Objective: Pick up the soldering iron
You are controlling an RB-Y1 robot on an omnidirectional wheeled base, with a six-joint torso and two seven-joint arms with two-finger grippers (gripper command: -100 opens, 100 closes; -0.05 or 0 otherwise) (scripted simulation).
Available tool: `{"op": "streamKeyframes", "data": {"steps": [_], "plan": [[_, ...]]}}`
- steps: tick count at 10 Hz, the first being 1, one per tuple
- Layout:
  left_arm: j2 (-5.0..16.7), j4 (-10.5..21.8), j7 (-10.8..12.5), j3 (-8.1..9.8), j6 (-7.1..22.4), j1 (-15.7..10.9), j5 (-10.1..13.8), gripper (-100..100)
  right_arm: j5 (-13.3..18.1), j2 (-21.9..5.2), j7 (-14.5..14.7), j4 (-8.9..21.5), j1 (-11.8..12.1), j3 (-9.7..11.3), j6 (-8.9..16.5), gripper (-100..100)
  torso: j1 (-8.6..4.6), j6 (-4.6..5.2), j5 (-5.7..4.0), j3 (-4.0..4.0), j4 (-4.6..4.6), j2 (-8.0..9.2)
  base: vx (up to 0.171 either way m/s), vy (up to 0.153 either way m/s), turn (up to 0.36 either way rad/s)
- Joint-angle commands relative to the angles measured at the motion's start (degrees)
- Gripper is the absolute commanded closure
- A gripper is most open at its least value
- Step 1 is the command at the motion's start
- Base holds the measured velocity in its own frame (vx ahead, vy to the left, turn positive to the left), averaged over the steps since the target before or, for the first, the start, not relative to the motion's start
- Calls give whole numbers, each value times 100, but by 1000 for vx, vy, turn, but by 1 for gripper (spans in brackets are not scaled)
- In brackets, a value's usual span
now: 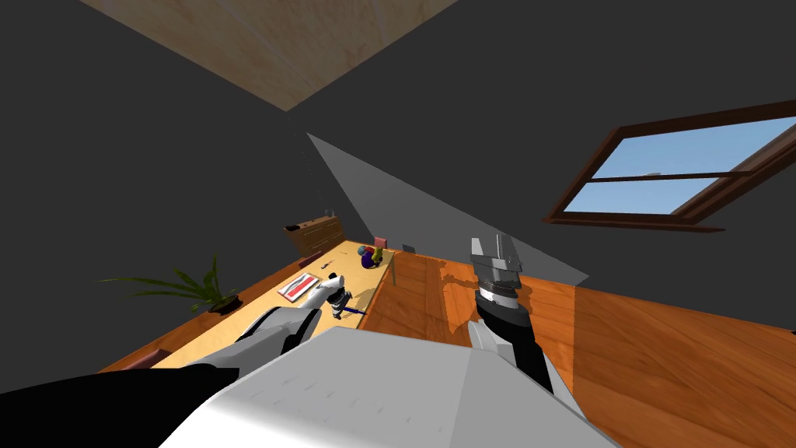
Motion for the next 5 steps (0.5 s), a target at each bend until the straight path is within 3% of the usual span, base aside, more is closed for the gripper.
{"op": "streamKeyframes", "data": {"steps": [1, 2, 3, 5], "plan": [[-55, -185, 95, -13, 6, 115, -37, -100, 0, 0, 0, 0, 0, 0, 0, 0, 0, 0, 0, 0, 0, 0, 18, 40, -10], [-43, -52, 37, -9, -54, 49, -24, -100, 0, 0, 0, 0, 0, 0, 0, 0, -5, -1, -2, 1, 1, 2, 5, 14, -1], [-46, -64, 49, -10, -53, 55, -26, 100, 0, 0, 0, 0, 0, 0, 0, 0, -14, 0, -4, 3, 2, 6, 0, 0, 0], [-45, -53, 48, -12, -33, 65, -28, 100, 0, 1, 0, 0, -1, 1, 0, 0, -9, 11, 5, 0, 4, -3, -3, 1, 11]]}}
